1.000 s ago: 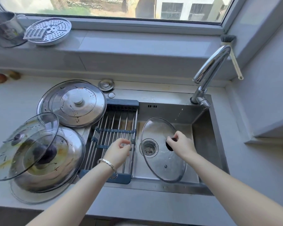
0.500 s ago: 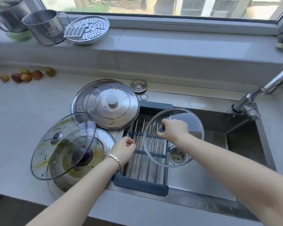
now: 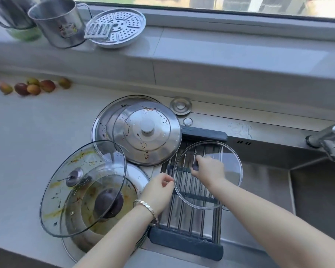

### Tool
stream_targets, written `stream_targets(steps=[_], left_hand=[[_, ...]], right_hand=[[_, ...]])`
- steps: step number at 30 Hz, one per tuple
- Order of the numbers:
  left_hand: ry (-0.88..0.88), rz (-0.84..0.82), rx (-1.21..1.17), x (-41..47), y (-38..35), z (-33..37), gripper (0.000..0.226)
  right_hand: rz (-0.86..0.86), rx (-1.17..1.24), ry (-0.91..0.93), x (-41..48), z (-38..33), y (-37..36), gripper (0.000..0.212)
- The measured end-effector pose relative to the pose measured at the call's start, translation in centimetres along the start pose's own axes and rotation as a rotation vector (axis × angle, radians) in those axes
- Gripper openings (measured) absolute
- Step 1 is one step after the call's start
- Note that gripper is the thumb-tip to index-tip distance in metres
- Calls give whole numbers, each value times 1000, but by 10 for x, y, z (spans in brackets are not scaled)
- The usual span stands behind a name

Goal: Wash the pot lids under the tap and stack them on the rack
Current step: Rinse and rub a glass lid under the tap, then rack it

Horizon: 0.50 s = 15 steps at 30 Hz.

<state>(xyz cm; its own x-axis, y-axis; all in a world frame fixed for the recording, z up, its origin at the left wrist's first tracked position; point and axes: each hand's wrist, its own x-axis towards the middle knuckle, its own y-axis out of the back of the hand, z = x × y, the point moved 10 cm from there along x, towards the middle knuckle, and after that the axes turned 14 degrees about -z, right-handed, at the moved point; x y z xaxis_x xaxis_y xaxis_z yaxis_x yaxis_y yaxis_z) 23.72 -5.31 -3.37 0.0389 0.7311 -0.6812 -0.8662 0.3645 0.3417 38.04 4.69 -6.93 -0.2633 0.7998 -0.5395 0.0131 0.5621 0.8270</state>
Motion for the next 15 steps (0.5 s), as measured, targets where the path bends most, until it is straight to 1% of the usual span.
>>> stream_targets(steps=[3, 9, 12, 15], left_hand=[[1, -16, 5, 3, -1, -1, 11], [19, -23, 12, 11, 0, -2, 12], [27, -41, 33, 12, -5, 0, 10], [34, -58, 59, 12, -11, 1, 10]], right_hand=[[-7, 32, 32, 1, -3, -8, 27], [-60, 131, 38, 5, -3, -16, 43], [-158, 178, 52, 8, -2, -18, 47], [-319, 167, 76, 6, -3, -15, 50]])
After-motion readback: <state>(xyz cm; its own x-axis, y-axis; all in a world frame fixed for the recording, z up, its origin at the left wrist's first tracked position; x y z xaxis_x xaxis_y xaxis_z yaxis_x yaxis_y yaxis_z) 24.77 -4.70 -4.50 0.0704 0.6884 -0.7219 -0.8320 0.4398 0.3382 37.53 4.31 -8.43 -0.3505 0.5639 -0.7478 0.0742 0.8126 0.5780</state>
